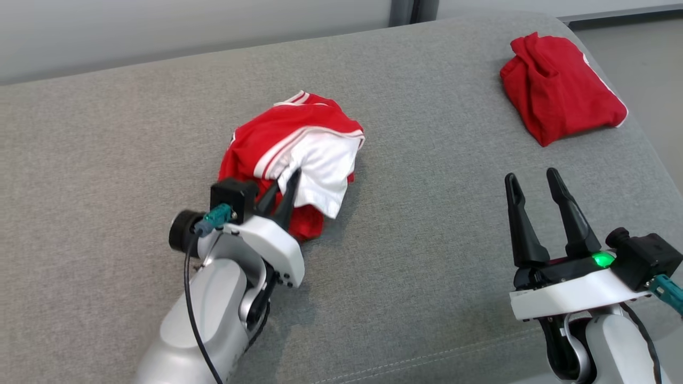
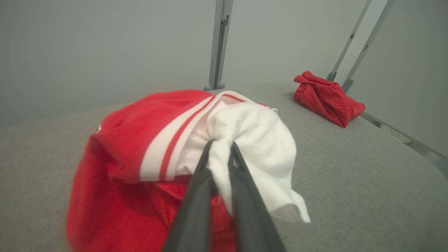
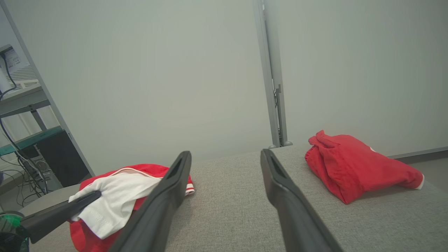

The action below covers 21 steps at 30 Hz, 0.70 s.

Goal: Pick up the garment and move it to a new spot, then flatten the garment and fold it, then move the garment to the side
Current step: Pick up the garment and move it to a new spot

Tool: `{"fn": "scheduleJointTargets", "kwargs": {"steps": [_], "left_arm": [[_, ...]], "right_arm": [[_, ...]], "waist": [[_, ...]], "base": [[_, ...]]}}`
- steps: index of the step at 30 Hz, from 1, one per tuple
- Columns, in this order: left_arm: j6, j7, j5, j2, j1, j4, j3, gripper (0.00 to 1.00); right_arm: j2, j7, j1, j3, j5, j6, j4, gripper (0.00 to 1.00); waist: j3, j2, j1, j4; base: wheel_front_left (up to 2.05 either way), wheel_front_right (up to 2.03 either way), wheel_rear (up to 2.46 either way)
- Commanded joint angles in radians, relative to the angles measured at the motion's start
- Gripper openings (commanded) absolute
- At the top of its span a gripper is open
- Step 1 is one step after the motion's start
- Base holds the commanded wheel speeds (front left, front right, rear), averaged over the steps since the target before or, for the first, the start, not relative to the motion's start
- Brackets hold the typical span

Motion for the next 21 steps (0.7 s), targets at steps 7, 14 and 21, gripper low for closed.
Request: {"fn": "scheduleJointTargets", "kwargs": {"steps": [7, 14, 21], "left_arm": [[0.050, -0.052, -0.057, 0.020, 0.029, -0.019, -0.028, 1.00], [0.106, -0.063, -0.033, 0.021, 0.112, -0.183, 0.013, 1.00], [0.164, -0.063, 0.083, 0.021, 0.288, -0.484, 0.154, 1.00]], "right_arm": [[0.004, -0.006, 0.017, 0.028, 0.014, 0.000, -0.007, 1.00], [0.004, -0.006, 0.043, 0.037, 0.015, 0.000, 0.010, 1.00], [-0.001, -0.006, 0.077, 0.027, 0.012, 0.000, 0.021, 1.00]], "waist": [[-0.036, -0.0001, 0.0000, 0.037], [-0.090, -0.0001, 0.0000, 0.091], [-0.134, -0.0001, 0.0000, 0.164]], "base": [[0.00, 0.00, 0.00], [0.00, 0.00, 0.00], [0.00, 0.00, 0.00]]}}
